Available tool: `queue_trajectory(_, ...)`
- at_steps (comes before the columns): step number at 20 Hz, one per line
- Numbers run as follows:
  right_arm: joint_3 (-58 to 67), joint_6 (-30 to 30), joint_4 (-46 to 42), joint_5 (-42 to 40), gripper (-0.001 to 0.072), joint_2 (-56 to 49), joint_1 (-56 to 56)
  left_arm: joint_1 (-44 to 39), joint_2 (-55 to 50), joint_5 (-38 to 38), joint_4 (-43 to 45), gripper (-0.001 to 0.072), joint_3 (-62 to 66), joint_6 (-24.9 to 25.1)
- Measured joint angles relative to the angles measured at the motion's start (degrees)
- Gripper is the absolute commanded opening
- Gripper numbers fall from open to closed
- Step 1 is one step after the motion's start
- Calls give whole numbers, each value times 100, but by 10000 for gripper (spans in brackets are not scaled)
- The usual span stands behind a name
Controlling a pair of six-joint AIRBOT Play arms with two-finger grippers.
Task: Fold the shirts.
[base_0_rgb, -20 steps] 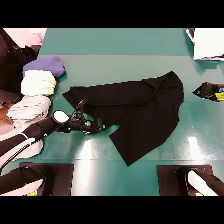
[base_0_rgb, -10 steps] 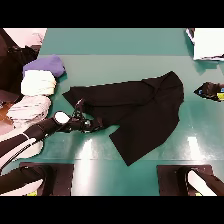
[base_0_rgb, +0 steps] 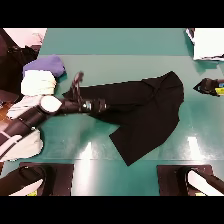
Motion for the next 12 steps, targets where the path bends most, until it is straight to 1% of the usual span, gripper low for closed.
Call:
queue_trajectory(2,437,-96,0,-24,519,-601,0,0,107,-229,527,31,590,-11)
queue_trajectory(7,1838,-247,4,9,519,-2371,-2,0,195,-660,1650,31,1429,-214)
queue_trajectory(10,2592,-308,22,35,519,-3340,-2,0,208,-782,1974,30,1574,-326)
queue_trajectory(12,3018,-448,214,44,519,-3858,-4,0,212,-863,2087,31,1617,-374)
